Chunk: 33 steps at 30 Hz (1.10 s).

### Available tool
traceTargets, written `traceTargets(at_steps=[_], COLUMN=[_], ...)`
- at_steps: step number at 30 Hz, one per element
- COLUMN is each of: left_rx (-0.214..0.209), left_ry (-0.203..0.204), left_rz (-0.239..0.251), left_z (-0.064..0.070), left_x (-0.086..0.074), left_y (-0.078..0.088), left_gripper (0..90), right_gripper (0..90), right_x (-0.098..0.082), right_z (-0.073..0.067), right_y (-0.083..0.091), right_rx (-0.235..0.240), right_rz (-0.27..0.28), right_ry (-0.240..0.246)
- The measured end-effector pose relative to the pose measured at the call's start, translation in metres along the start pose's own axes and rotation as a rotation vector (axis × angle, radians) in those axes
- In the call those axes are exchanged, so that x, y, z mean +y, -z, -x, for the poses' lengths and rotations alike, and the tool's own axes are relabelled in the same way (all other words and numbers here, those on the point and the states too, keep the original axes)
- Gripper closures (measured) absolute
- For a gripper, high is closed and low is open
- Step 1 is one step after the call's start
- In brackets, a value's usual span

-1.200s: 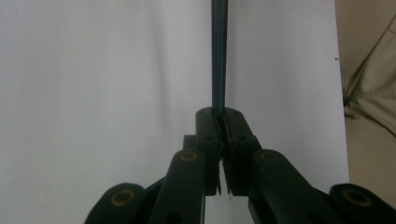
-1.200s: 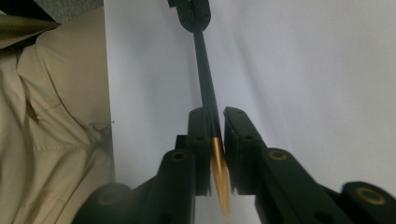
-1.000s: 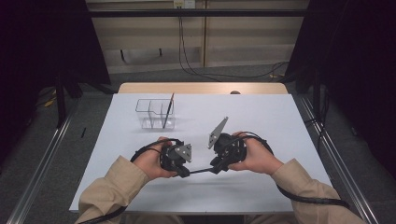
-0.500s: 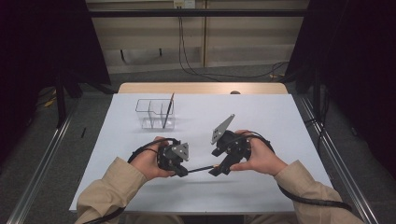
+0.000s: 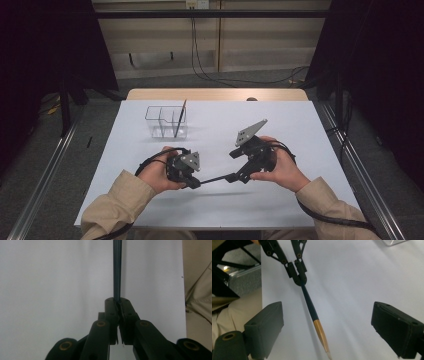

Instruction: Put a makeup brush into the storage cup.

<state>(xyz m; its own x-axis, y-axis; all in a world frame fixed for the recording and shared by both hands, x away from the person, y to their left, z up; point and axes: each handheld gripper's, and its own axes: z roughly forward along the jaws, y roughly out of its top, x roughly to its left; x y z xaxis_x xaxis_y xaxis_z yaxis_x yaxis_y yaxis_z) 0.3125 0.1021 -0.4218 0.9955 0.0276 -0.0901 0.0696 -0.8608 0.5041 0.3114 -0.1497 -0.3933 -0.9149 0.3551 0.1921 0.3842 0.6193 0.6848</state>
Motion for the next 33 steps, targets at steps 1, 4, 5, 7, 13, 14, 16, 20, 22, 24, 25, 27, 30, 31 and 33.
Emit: traceTargets(at_steps=[1,4,5,7,13,14,16,20,22,24,25,27,30,31,33], left_rx=[0.000,0.008,0.005,0.006,0.007,0.006,0.003,0.006,0.010,0.010,0.011,0.013,0.017,0.018,0.019], left_ry=[0.000,0.009,0.012,0.010,0.021,0.027,0.030,0.038,0.042,0.042,0.047,0.052,0.050,0.053,0.059], left_rz=[0.002,0.017,0.019,0.023,0.042,0.047,0.054,0.064,0.068,0.074,0.078,0.087,0.093,0.095,0.105], left_z=[0.000,0.000,0.000,0.000,-0.001,-0.001,-0.001,-0.001,-0.001,-0.001,-0.001,-0.002,-0.002,-0.002,-0.003], left_x=[0.000,-0.002,-0.003,-0.003,-0.006,-0.006,-0.007,-0.009,-0.010,-0.011,-0.011,-0.012,-0.012,-0.013,-0.013], left_y=[0.000,0.000,0.001,0.001,0.001,0.001,0.001,0.001,0.001,0.002,0.002,0.002,0.002,0.002,0.002], left_gripper=[86.4,86.4,86.4,86.4,86.4,86.3,86.4,86.4,86.3,86.3,86.3,86.3,86.3,86.3,86.3], right_gripper=[10.0,8.6,8.7,8.6,7.5,7.0,7.1,7.1,7.1,7.1,7.2,7.4,7.6,7.6,7.4], right_x=[-0.001,-0.004,-0.004,-0.006,-0.013,-0.014,-0.017,-0.020,-0.021,-0.022,-0.022,-0.023,-0.025,-0.025,-0.025], right_z=[0.000,0.001,0.001,0.001,0.002,0.002,0.002,0.001,0.000,-0.001,-0.002,-0.003,-0.004,-0.004,-0.004], right_y=[0.001,0.004,0.005,0.006,0.008,0.008,0.008,0.008,0.009,0.009,0.009,0.009,0.009,0.009,0.009], right_rx=[-0.006,-0.008,-0.005,-0.015,-0.012,-0.015,-0.016,-0.027,-0.031,-0.036,-0.041,-0.045,-0.054,-0.051,-0.060], right_rz=[0.022,0.074,0.090,0.129,0.229,0.246,0.284,0.346,0.381,0.415,0.430,0.457,0.492,0.501,0.509], right_ry=[-0.002,-0.024,-0.022,-0.026,-0.057,-0.058,-0.061,-0.057,-0.057,-0.052,-0.054,-0.054,-0.044,-0.042,-0.046])
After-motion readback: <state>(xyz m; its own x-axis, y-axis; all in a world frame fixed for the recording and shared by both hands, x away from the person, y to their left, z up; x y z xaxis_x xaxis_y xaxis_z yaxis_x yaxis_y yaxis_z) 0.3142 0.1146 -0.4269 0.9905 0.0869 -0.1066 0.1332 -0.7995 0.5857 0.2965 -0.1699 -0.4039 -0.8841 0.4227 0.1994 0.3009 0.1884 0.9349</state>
